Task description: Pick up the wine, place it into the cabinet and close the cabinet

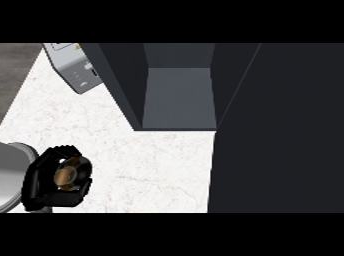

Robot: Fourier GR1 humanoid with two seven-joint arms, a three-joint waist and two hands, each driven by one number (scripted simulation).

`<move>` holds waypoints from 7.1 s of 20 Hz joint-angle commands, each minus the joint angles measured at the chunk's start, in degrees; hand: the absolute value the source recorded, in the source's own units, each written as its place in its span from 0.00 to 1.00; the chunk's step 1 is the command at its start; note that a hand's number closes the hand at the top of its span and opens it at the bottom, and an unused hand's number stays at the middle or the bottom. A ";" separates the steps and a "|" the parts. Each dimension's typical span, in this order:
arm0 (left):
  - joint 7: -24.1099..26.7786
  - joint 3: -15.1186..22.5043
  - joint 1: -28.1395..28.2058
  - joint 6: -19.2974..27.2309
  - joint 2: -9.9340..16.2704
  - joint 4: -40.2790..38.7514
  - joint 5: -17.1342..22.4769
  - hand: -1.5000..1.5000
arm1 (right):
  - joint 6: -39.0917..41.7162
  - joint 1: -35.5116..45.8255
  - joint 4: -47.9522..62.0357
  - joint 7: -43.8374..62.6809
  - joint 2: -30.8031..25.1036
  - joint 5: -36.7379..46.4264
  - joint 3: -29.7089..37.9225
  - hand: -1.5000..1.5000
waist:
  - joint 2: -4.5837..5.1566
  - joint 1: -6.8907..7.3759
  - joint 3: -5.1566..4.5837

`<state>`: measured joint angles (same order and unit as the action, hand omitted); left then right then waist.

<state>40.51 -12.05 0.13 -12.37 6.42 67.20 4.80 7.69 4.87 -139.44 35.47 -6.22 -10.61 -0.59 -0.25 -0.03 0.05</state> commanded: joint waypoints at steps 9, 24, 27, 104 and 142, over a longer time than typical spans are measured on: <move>-22.95 6.98 6.87 -0.99 -3.82 31.22 8.01 1.00 | 0.99 -1.36 -5.15 0.65 0.45 -4.63 1.88 0.00 | 0.03 0.13 0.00; -43.22 30.77 -3.63 23.91 -6.42 45.27 1.08 1.00 | 0.31 -3.03 -9.41 4.19 1.26 -5.09 0.05 0.00 | -0.05 -0.72 -0.01; -40.83 34.14 -8.05 28.39 -6.42 39.30 2.68 1.00 | -0.57 -1.82 -5.98 1.53 3.35 -0.11 -2.82 0.00 | 0.16 -0.51 -0.05; -15.48 25.16 -46.15 41.98 -6.40 -24.63 16.79 1.00 | 3.04 -1.13 -3.15 0.63 -0.02 -9.30 5.44 0.00 | 0.42 -1.15 -0.04; 3.06 8.51 -63.18 36.85 -5.97 -55.50 25.70 1.00 | 4.53 -5.38 -3.87 -2.57 2.57 -5.67 -1.26 0.00 | 1.26 -3.62 -0.06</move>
<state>42.44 -1.19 -63.24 25.19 -0.07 14.42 29.47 11.64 3.73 -137.65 32.21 -4.06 -13.38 -1.44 0.24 -3.34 0.37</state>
